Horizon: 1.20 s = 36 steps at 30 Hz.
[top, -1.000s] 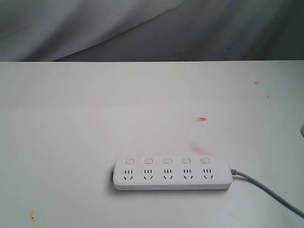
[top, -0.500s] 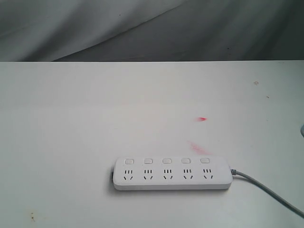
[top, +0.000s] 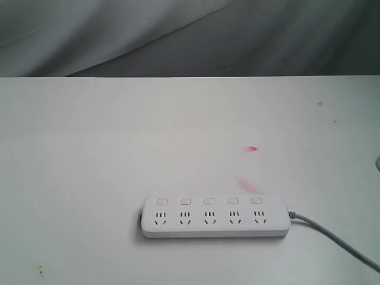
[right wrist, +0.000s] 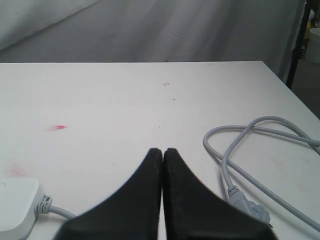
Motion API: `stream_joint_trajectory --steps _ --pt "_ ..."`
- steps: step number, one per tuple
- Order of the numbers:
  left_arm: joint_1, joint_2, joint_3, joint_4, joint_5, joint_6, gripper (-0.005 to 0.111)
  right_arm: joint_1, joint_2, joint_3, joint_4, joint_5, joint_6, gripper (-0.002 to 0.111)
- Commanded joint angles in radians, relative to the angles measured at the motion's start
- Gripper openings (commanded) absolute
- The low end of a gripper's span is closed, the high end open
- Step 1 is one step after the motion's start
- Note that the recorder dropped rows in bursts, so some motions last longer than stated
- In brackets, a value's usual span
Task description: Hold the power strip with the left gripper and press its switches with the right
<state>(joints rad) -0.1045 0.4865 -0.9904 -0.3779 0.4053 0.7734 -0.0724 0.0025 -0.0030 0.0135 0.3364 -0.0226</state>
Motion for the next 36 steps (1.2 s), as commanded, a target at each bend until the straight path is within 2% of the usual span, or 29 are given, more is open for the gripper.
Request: stream_joint_trajectory --steps 1,3,5,18,25,30,36 --pt "-0.005 -0.007 0.044 0.287 0.000 -0.688 0.001 -0.009 -0.003 0.003 0.005 -0.007 0.002 0.000" --pt "-0.005 -0.007 0.074 0.289 -0.009 -0.796 0.001 -0.009 -0.003 0.003 0.005 -0.007 0.002 0.000" --pt "-0.005 -0.007 0.100 0.287 -0.009 -0.833 0.001 -0.009 -0.003 0.003 0.005 -0.007 0.002 0.000" --pt "-0.005 -0.009 0.341 0.285 -0.026 -0.826 0.001 -0.009 -0.003 0.003 0.005 -0.007 0.002 0.000" --pt "-0.005 -0.009 0.546 0.287 -0.097 -0.826 0.001 -0.009 -0.003 0.003 0.005 -0.007 0.002 0.000" --pt "-0.005 -0.014 0.657 0.287 -0.208 -0.826 0.001 -0.009 -0.003 0.003 0.005 -0.007 0.002 0.000" --pt "0.033 -0.143 0.764 0.292 -0.252 -0.818 0.001 -0.009 -0.003 0.003 0.005 -0.007 0.002 0.000"
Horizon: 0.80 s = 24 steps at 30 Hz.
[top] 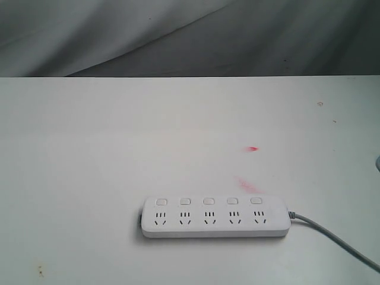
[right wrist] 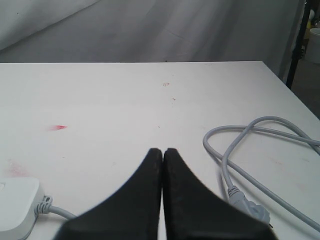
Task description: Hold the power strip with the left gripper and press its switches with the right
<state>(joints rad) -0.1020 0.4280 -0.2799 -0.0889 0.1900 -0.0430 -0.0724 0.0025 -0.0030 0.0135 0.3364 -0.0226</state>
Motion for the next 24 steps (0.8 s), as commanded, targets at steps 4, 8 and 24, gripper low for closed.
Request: stream_joint_trajectory --steps 4,8,24 --pt "0.091 -0.215 0.118 0.003 -0.037 -0.002 0.001 -0.009 -0.003 0.003 0.005 -0.007 0.002 0.000" --pt "0.103 -0.302 0.170 0.003 -0.030 -0.002 0.001 -0.009 -0.003 0.003 0.005 -0.007 0.002 0.000" --pt "0.103 -0.428 0.252 0.099 0.127 -0.002 0.001 -0.009 -0.003 0.003 0.005 -0.007 0.002 0.000"
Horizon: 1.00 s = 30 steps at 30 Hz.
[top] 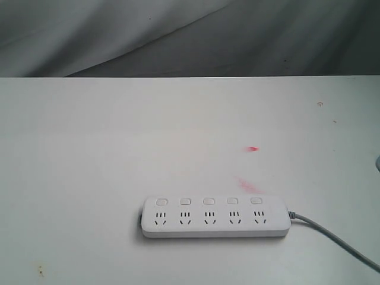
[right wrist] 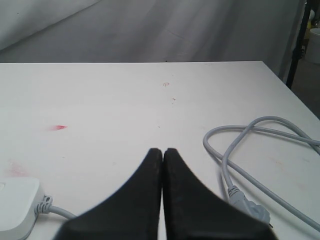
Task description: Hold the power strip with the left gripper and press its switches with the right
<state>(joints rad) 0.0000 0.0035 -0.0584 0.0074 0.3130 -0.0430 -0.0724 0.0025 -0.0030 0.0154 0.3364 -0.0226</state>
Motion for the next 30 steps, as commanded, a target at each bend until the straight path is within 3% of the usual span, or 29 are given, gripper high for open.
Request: stream_joint_trajectory --steps 1,30 --pt "0.001 -0.003 0.041 0.003 0.004 -0.002 0.001 -0.009 -0.003 0.003 0.003 -0.007 0.002 0.000" --pt "0.001 -0.003 0.058 0.003 -0.001 -0.006 0.001 -0.009 -0.003 0.003 0.003 -0.007 0.002 0.000"
